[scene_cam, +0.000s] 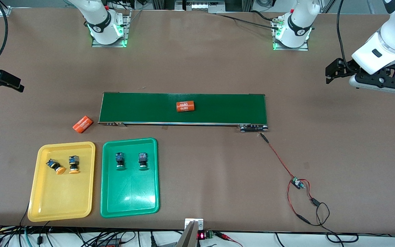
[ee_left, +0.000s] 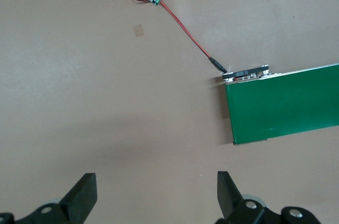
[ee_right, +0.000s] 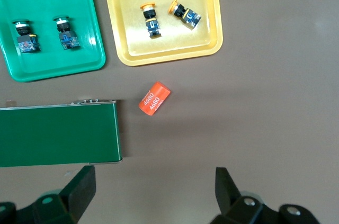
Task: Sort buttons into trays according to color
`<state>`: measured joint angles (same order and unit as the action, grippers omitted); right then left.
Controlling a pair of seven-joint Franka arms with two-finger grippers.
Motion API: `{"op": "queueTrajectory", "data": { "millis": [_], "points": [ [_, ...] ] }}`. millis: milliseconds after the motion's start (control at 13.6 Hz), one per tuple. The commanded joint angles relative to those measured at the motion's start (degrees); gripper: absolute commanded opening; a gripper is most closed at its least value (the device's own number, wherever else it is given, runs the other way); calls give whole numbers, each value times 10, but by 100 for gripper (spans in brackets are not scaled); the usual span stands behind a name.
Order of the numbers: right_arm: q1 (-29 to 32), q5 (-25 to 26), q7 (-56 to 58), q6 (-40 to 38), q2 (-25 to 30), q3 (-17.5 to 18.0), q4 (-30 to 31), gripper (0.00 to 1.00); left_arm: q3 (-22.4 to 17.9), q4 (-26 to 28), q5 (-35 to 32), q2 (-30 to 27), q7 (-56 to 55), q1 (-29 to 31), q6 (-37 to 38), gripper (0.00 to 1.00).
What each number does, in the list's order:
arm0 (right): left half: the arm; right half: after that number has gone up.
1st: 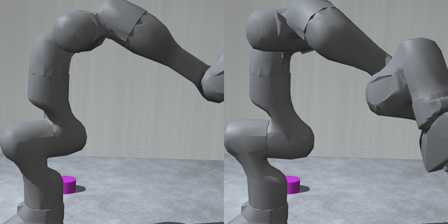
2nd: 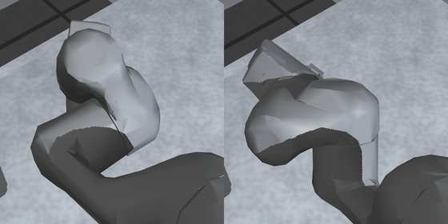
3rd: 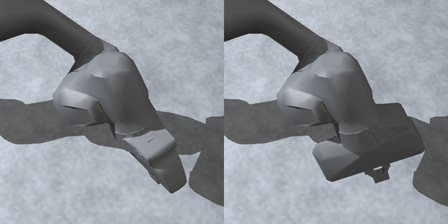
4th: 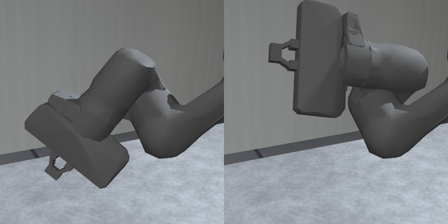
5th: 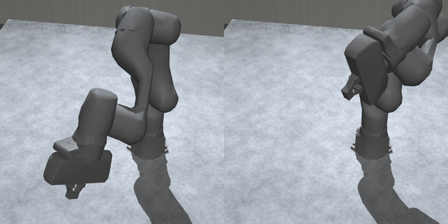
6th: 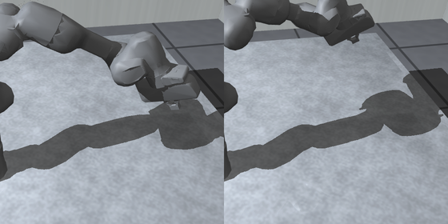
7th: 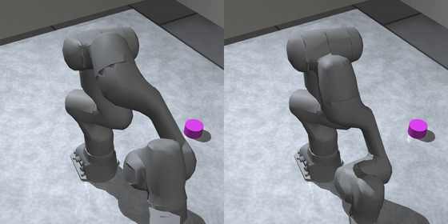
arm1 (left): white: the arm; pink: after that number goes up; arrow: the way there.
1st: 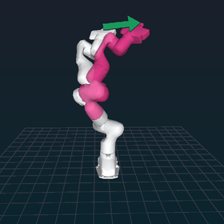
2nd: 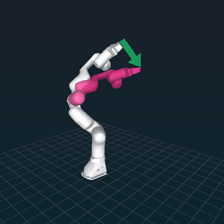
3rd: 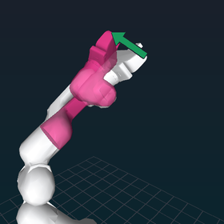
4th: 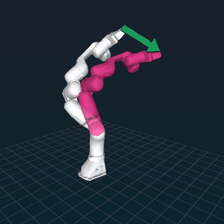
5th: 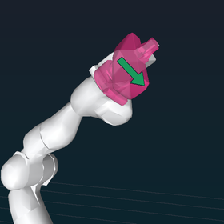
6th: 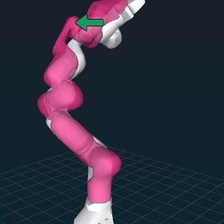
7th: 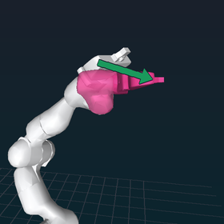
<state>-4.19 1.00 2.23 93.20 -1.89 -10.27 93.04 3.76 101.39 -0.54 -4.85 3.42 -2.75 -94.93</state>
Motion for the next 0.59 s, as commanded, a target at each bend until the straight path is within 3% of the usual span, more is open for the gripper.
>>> {"op": "queueTrajectory", "data": {
  "millis": [0, 516],
  "points": [
    [-9, -2, -6, -4, 4, 9, -9, 100, 8, -15, -10, 3, -7, 6, 22, 100],
    [-2, -6, -6, -2, 3, 3, -8, 100, 18, -34, -9, 11, -16, 6, 34, 100]
  ]
}}
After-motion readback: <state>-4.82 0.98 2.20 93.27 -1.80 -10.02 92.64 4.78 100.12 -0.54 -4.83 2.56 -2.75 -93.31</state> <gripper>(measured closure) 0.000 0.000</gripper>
